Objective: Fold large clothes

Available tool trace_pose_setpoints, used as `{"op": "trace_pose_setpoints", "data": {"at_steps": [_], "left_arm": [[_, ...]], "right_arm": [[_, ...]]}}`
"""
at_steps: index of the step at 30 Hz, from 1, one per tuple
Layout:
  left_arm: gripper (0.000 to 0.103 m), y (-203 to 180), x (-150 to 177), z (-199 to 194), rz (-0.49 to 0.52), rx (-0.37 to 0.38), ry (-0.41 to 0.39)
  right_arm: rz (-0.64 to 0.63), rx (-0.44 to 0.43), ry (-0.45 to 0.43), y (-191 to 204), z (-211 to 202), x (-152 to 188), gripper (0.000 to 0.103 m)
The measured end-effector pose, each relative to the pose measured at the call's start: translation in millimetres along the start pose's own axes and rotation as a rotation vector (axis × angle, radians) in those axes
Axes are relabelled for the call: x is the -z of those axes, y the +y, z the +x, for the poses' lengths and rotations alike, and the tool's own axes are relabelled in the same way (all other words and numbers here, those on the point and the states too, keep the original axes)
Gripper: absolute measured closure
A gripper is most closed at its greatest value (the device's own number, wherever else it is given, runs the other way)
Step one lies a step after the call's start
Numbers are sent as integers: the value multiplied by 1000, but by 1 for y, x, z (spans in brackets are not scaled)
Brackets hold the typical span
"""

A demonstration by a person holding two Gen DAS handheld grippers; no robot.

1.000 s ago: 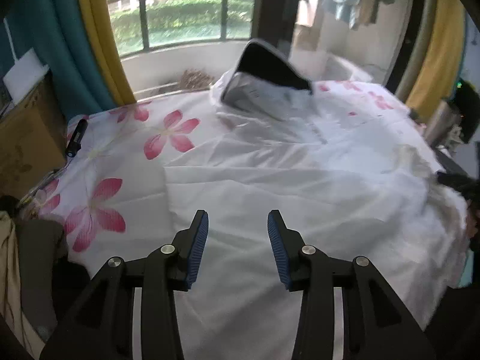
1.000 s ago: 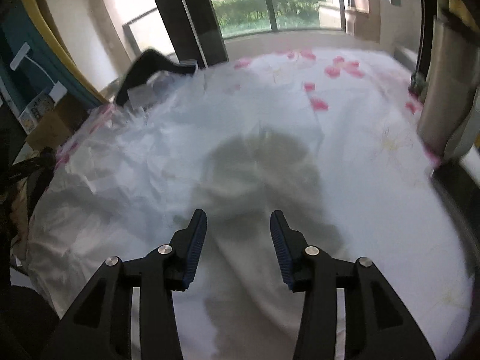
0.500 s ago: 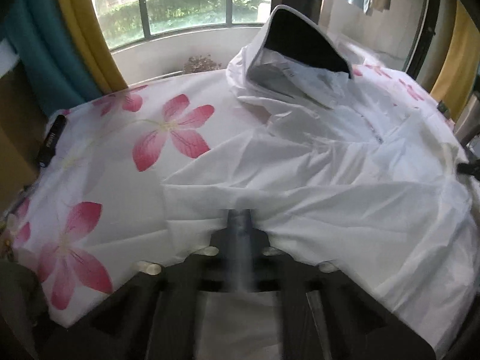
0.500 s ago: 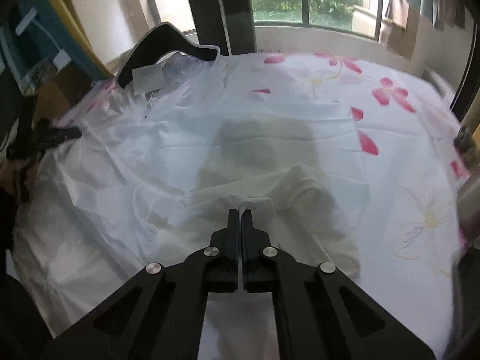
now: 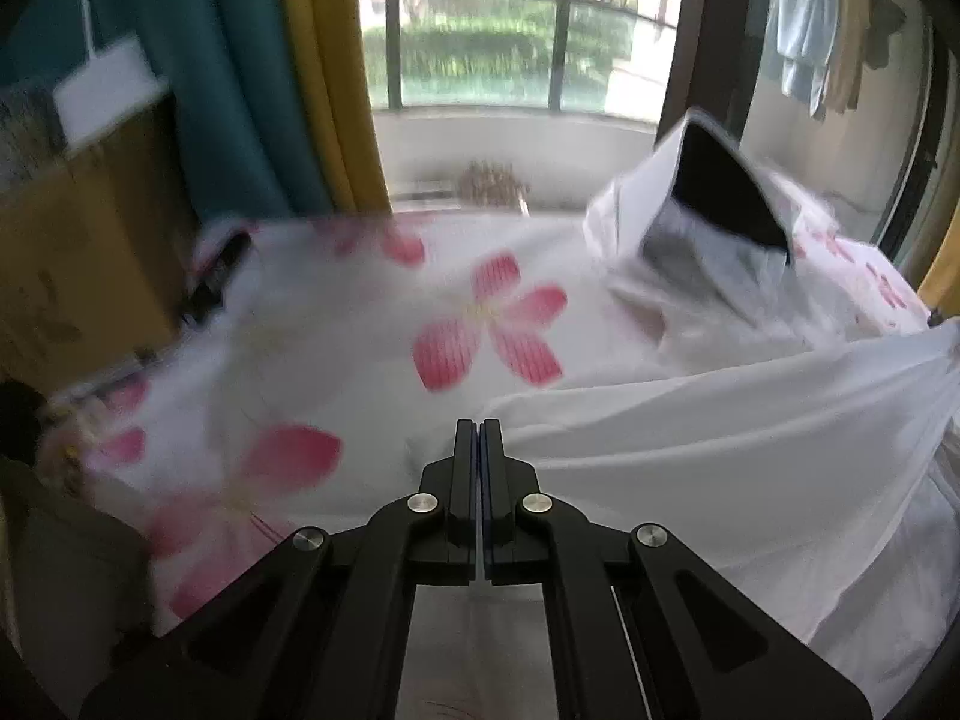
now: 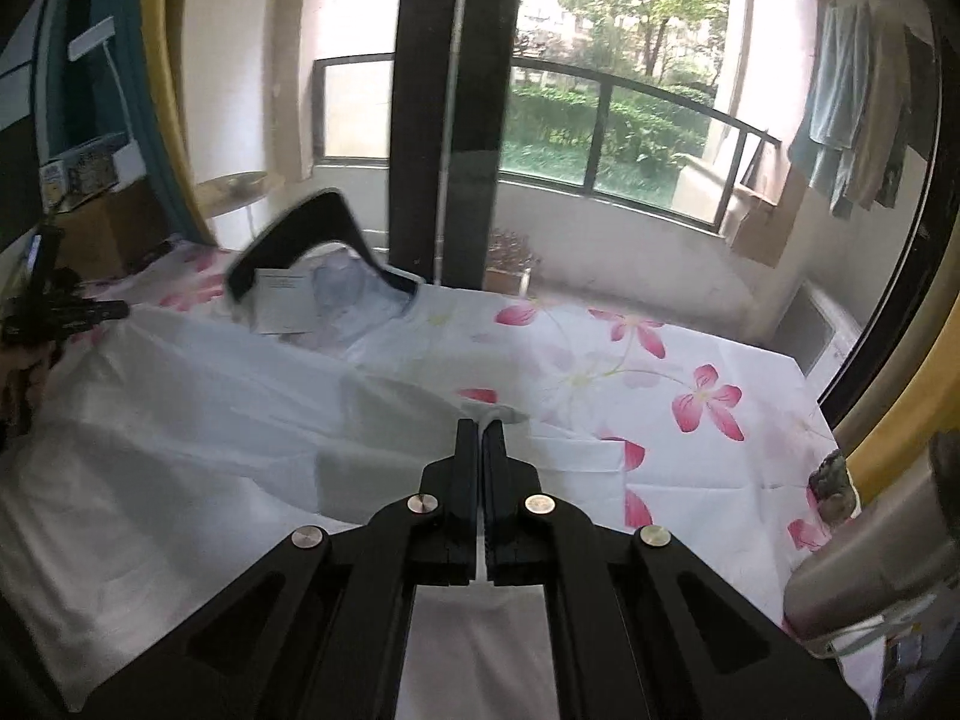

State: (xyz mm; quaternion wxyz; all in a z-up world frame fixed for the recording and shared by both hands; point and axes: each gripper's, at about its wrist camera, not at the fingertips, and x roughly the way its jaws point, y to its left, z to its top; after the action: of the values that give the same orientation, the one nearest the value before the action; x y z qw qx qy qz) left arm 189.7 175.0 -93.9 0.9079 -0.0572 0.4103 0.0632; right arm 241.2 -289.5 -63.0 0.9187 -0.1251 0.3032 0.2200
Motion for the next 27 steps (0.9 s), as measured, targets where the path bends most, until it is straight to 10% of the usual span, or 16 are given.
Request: {"op": "trace_pose_setpoints", "data": {"at_steps": [6, 18, 27], "left_arm": [[67, -18, 8, -15, 4, 1, 12], [65, -76, 67, -40, 216, -8, 94], [64, -64, 60, -69, 151, -14, 28]], "right_arm": [[95, -17, 189, -16, 49, 39, 97], [138, -21, 209, -29, 34, 64, 90], [109, -10, 173, -26, 4, 65, 90]]}}
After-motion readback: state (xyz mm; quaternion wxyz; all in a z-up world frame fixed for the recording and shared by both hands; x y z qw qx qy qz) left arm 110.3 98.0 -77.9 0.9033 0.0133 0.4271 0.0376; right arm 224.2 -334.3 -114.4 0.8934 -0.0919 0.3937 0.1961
